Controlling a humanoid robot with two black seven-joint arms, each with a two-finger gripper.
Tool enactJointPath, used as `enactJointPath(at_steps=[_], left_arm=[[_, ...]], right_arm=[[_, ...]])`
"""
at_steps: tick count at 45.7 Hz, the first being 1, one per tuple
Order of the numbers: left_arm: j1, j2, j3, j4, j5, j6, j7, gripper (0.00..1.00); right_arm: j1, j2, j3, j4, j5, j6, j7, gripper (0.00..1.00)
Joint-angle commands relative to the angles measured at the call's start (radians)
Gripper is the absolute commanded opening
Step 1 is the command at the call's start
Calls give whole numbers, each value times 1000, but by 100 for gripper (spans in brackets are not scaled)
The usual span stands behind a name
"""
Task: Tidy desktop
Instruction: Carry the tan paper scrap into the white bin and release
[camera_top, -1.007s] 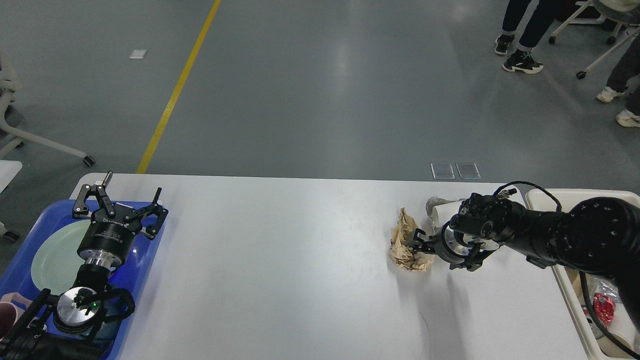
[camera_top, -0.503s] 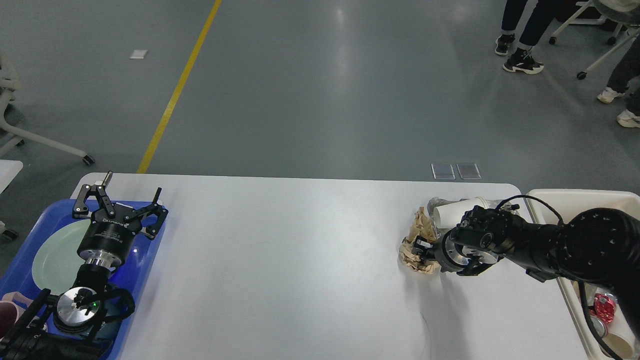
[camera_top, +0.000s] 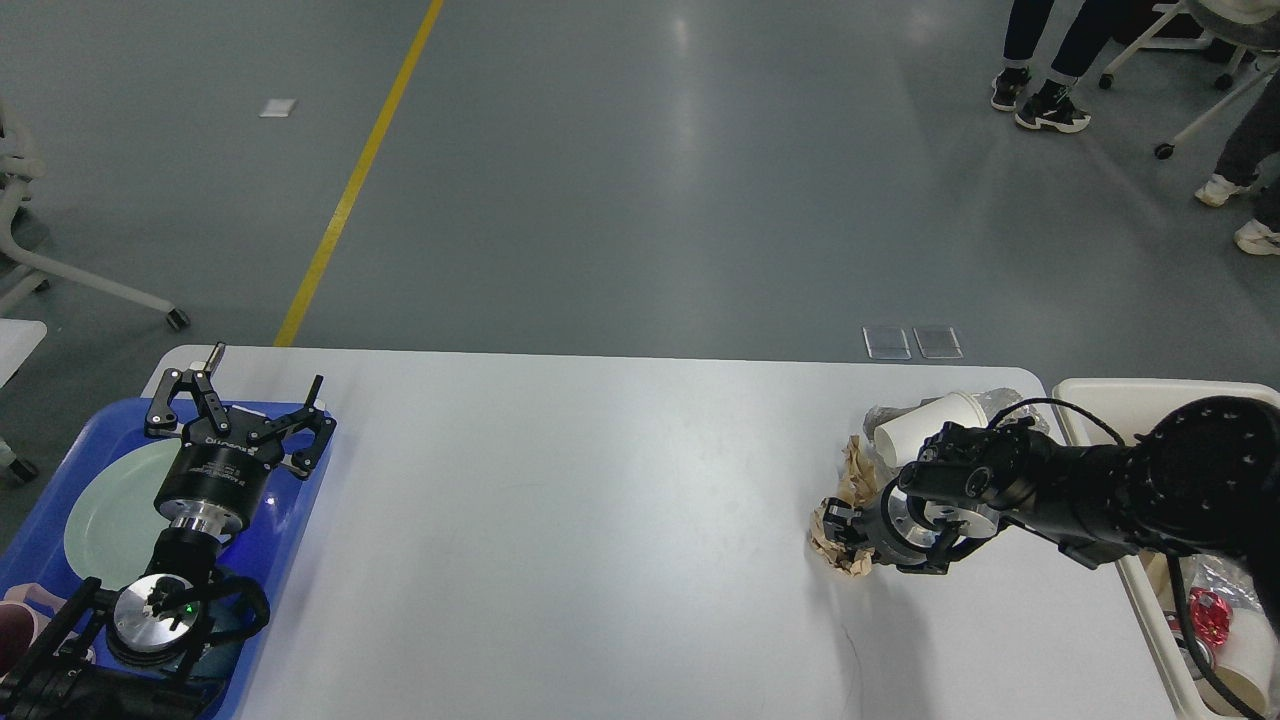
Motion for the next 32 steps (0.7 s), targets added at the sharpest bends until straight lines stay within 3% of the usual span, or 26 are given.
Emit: enactJointPath(at_steps=[1,17,24,28,32], left_arm=[[0,0,0,0,1,0,1,97],[0,0,0,0,1,-1,1,97],[0,0,0,0,1,0,-1,97],[0,0,0,0,-1,0,1,97],[0,0,0,0,1,0,1,97]], right_arm=[[131,-57,-11,179,15,24,-2,0],[654,-89,-380,595,166,145,10,0],[842,-184,-471,744,166,188,26,0],[953,-192,-546,822,167,216,88,0],[1037,-194,-630,876,167,233,226,0]])
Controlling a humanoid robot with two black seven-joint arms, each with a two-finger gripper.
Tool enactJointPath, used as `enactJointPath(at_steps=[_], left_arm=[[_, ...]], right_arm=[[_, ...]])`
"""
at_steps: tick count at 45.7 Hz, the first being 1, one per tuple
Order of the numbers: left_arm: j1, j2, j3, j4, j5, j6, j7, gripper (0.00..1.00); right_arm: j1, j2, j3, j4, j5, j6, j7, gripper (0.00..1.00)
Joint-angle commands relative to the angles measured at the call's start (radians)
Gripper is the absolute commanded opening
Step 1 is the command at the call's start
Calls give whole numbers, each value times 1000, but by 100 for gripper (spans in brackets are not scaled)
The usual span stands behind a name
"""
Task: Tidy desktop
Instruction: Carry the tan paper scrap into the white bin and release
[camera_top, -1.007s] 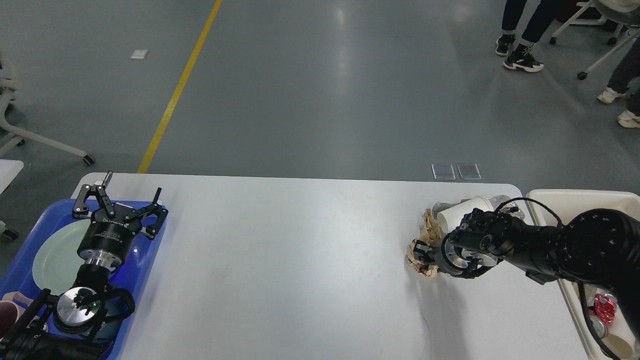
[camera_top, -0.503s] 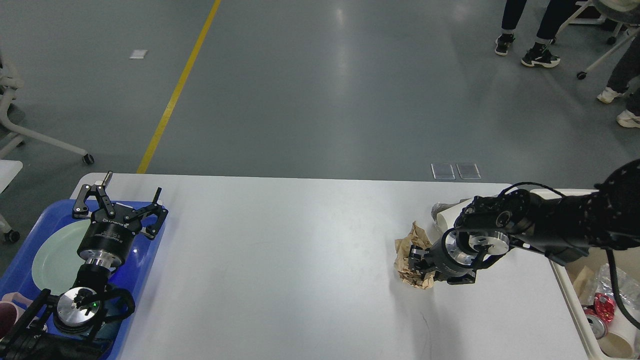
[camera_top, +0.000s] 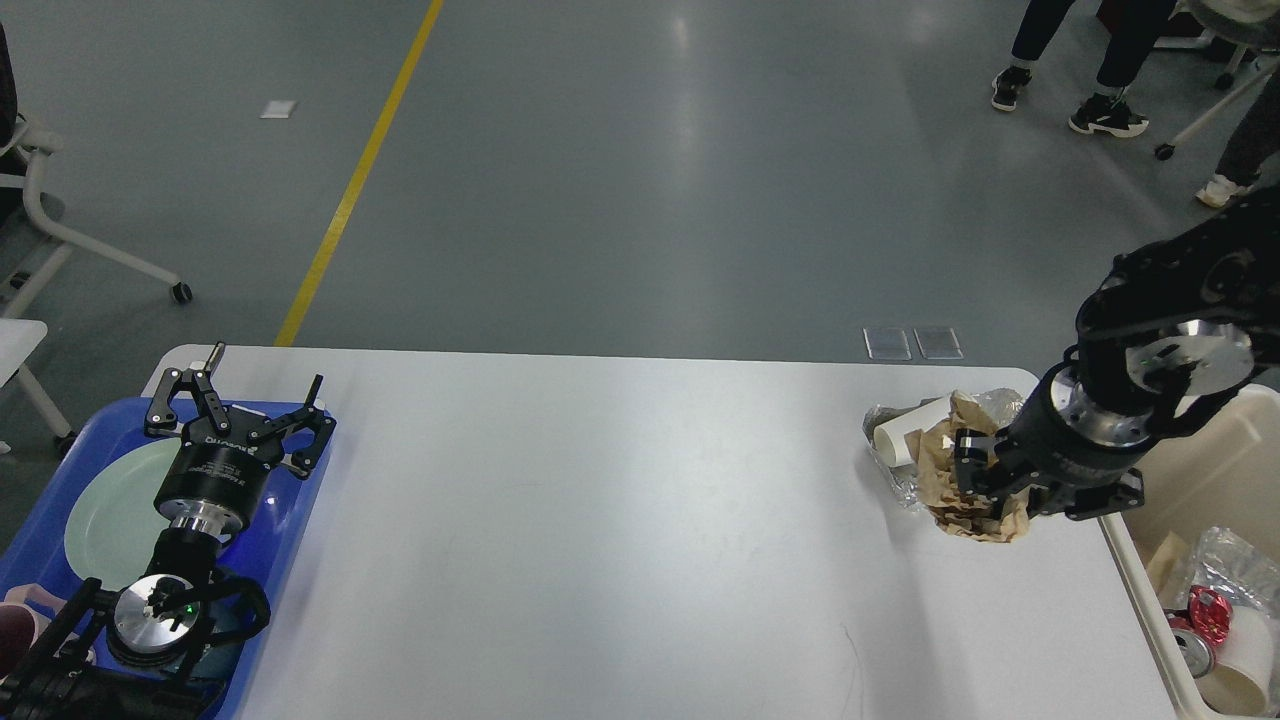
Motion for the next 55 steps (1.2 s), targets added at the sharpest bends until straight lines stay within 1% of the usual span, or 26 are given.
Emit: enactJointPath(at_steps=[1,3,5,10,14,18,25,29,34,37,41,45,48,51,55], left_arm=[[0,0,0,0,-1,1,1,97],[0,0,0,0,0,1,-1,97],[0,0,0,0,0,1,-1,97],[0,0,0,0,0,1,1,97],[0,0,0,0,-1,1,1,97],[0,0,0,0,0,1,1,97],[0,0,0,0,0,1,1,97],[0,0,0,0,-1,1,1,97],[0,0,0,0,0,1,-1,97],[0,0,0,0,-1,1,1,97],[0,0,0,0,0,1,-1,97],[0,0,0,0,0,1,-1,97],[0,0,0,0,0,1,1,97],[0,0,0,0,-1,1,-1,97],[0,0,0,0,-1,1,-1,97]], right_arm=[[123,-6,-114,80,1,31,170,0],[155,-4,-153,92,1,50,214,0],[187,-4,-184,104,1,65,227,0],[201,-7,-215,106,-7,59,224,0],[195,-38,-232,91,-15,48,217,0],[143,-116,-247,42,-15,24,211,0],[5,-280,-252,-153,-15,1,175,0],[-109,-334,-249,-299,-12,-1,153,0],[-290,-380,-211,-509,7,-5,153,0],[-409,-420,-129,-613,11,-30,153,0],[-615,-452,24,-731,16,-96,151,0],[-805,-449,128,-853,14,-126,151,0],[-931,-440,181,-975,14,-131,147,0],[-1050,-389,233,-1101,20,-145,148,0],[-1233,-307,311,-1262,22,-194,145,0]])
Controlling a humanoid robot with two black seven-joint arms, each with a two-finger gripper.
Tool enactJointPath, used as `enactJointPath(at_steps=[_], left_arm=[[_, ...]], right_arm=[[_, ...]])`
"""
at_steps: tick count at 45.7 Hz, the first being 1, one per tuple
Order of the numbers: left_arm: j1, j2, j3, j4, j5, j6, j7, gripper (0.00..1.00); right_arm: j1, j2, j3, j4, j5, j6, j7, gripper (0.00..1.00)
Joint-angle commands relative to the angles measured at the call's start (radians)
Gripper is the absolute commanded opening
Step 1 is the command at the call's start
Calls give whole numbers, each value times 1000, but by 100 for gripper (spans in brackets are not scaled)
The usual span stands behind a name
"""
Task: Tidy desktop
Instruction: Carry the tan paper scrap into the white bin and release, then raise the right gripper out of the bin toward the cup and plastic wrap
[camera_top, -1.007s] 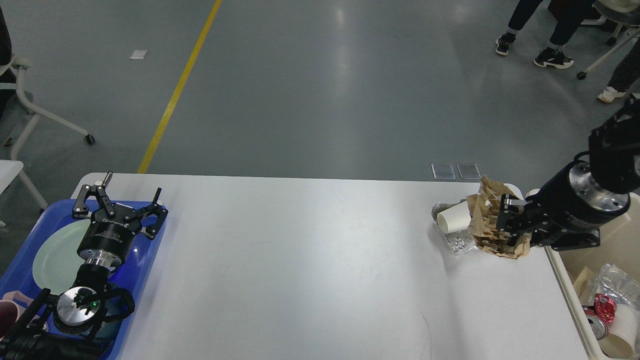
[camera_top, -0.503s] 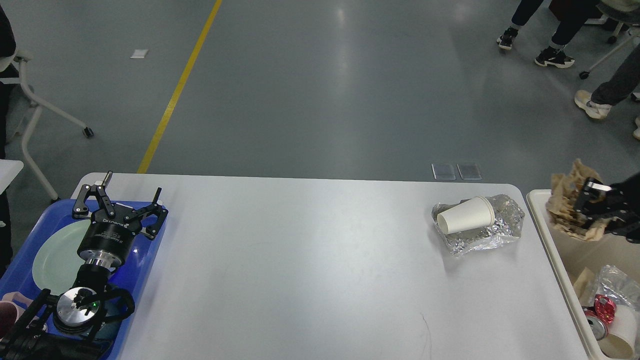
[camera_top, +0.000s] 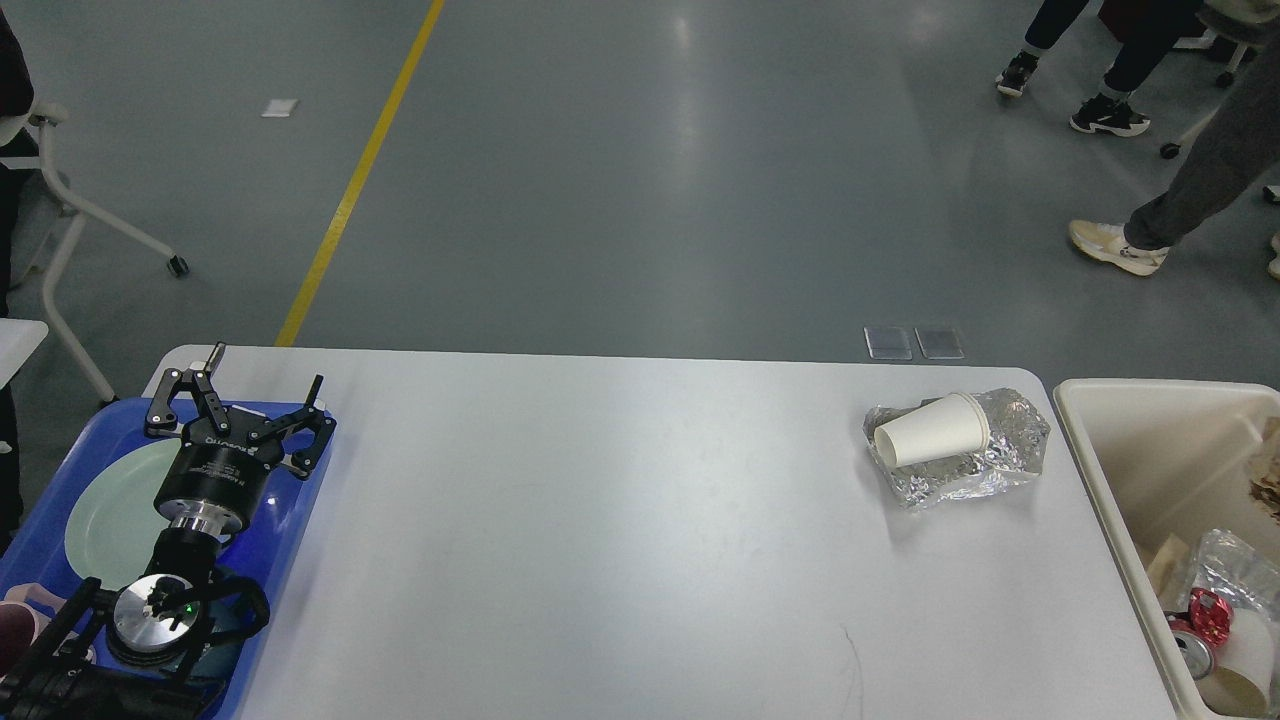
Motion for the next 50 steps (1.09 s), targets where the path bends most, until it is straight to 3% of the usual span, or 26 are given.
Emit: enactJointPath(at_steps=[1,11,27,29,33,50], left_arm=[[0,0,0,0,1,0,-1,97],[0,0,0,0,-1,0,-1,97],[0,0,0,0,-1,0,1,97],[0,0,0,0,-1,0,-1,97],[0,0,0,0,-1,0,-1,97],[0,0,0,0,1,0,-1,97]], right_arm=[[-264,104,111,-240,4,-65,-4,0],[-597,285,216,-552,2,-192,-30,0],[-647,319,224,-553,2,-228,-42,0],[-647,319,224,-552,0,-235,-42,25],[-639,316,219,-552,2,-266,-39,100],[-621,305,224,-535,2,-258,-39,100]])
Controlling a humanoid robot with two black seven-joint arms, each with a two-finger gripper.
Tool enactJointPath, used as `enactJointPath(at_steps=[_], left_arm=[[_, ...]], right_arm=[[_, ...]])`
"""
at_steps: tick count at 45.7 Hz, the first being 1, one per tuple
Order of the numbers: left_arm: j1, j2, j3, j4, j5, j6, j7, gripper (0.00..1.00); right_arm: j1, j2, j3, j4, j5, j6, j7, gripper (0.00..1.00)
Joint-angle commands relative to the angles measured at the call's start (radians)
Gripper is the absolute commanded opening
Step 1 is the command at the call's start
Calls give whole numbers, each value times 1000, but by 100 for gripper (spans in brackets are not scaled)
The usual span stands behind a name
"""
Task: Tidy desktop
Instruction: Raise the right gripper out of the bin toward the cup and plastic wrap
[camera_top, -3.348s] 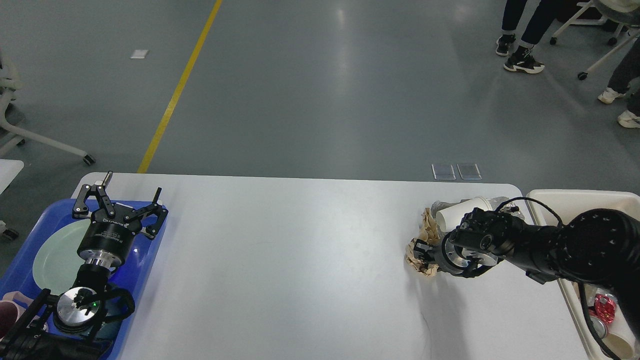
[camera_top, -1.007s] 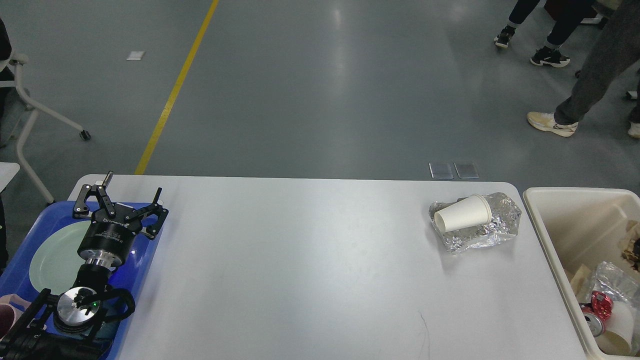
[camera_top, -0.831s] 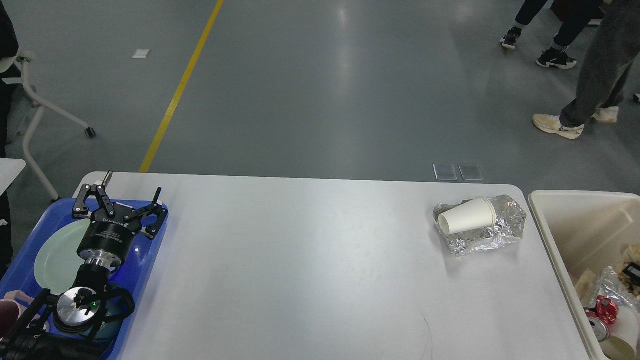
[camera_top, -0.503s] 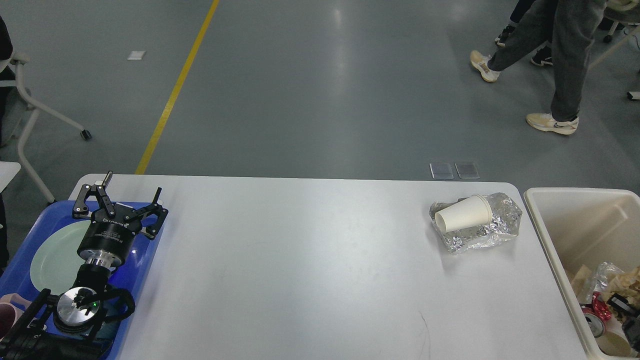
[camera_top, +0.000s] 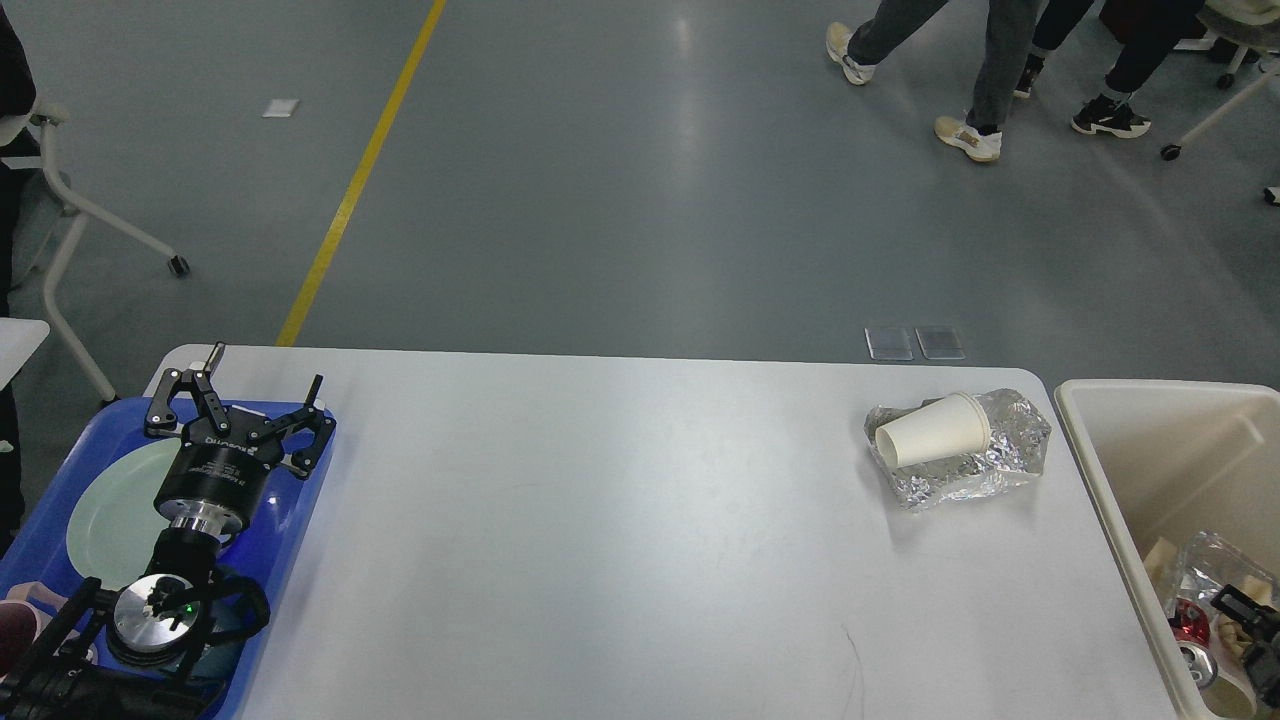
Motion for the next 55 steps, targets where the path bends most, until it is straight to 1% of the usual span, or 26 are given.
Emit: enactJointPath(at_steps=[1,5,8,12,18,23,25,27,31,34,37,40,41,44,48,52,54,55], left_arm=[[0,0,0,0,0,0,0,96],[0,0,0,0,0,0,0,97],[0,0,0,0,0,0,2,97],[0,0,0,0,1,0,0,97],[0,0,0,0,1,0,0,97],[0,0,0,0,0,0,0,97],[0,0,0,0,0,0,2,97],[0,0,0,0,0,0,2,97],[-1,0,0,0,0,0,2,97],[0,0,0,0,1,0,2,97],[0,0,0,0,1,-2,2,97],[0,0,0,0,1,0,2,97],[0,0,0,0,1,0,0,97],[0,0,0,0,0,0,2,97],[0,0,0,0,0,0,2,97],[0,0,0,0,0,0,0,97],[0,0,0,0,1,0,0,97],[0,0,0,0,0,0,0,97]], right_arm=[[22,-11,1,17,-1,14,0,100],[90,-48,-1,52,-3,49,-2,100],[157,-93,-4,89,-12,111,-3,100],[281,-116,-22,141,-36,214,-11,100],[487,-122,-85,250,-164,383,-63,100],[700,-125,-101,429,-245,512,-90,100],[792,-125,-104,506,-273,550,-116,100],[875,-122,-105,582,-293,583,-156,100],[1037,-117,-114,753,-297,638,-262,100],[1152,-111,-121,894,-296,659,-331,100],[1263,-102,-124,1049,-294,678,-370,100],[1370,-99,-134,1190,-293,685,-376,100],[1454,-87,-153,1277,-290,688,-379,100],[1553,-79,-174,1380,-288,689,-382,100],[1627,-73,-200,1469,-285,687,-382,100],[1690,-59,-239,1532,-270,685,-368,100],[1720,-57,-259,1555,-244,684,-347,100],[1736,-57,-272,1563,-228,682,-325,100]])
